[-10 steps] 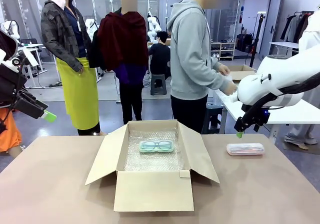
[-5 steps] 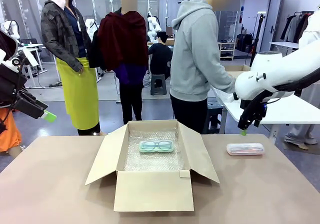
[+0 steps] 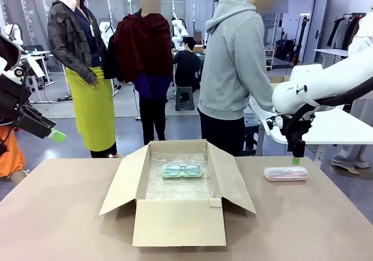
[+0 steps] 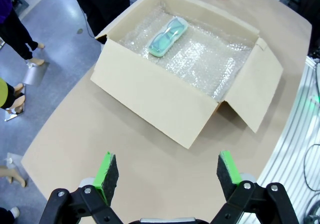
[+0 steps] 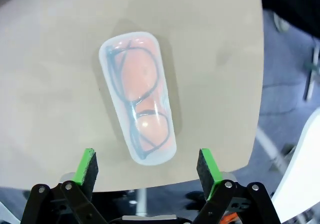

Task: Pack the glasses set securely to prepare it for shipping.
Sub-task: Put the Glasses case from the right side of the table into the Package Box.

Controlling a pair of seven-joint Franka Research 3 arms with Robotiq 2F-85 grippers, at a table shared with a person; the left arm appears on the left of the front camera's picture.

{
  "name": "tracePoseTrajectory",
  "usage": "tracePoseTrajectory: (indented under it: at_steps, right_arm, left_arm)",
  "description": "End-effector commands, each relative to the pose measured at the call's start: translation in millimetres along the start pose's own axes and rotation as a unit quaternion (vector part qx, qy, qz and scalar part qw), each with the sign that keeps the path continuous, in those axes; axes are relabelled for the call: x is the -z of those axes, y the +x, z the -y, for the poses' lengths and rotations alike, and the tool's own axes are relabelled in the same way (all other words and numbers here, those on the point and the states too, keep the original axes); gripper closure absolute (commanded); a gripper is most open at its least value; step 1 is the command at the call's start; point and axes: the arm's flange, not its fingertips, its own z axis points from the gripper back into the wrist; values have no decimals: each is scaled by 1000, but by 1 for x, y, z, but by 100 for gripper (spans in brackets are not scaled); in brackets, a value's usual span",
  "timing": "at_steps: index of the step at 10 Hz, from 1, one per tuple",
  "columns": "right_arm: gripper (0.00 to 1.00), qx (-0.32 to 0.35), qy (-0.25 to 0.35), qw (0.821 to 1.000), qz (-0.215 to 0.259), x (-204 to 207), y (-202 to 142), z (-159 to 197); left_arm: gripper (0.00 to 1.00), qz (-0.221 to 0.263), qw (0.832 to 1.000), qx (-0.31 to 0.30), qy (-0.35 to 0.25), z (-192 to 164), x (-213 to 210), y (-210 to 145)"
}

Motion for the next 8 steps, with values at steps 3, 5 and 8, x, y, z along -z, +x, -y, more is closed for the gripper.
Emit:
tracePoseTrajectory:
  at_steps: [3, 5, 8]
  right_arm:
    - [0, -29, -8, 999, 15, 16, 2, 7]
    - [0, -14, -11, 1000, 22, 32, 6, 7]
    - [0, -20, -7, 1000, 23, 53, 9, 8]
  left_arm:
    - [0, 7, 1000, 2, -5, -1, -2, 0]
    - [0, 7, 1000, 2, -5, -1, -2, 0]
    - [0, 7, 1000, 2, -5, -1, -2, 0]
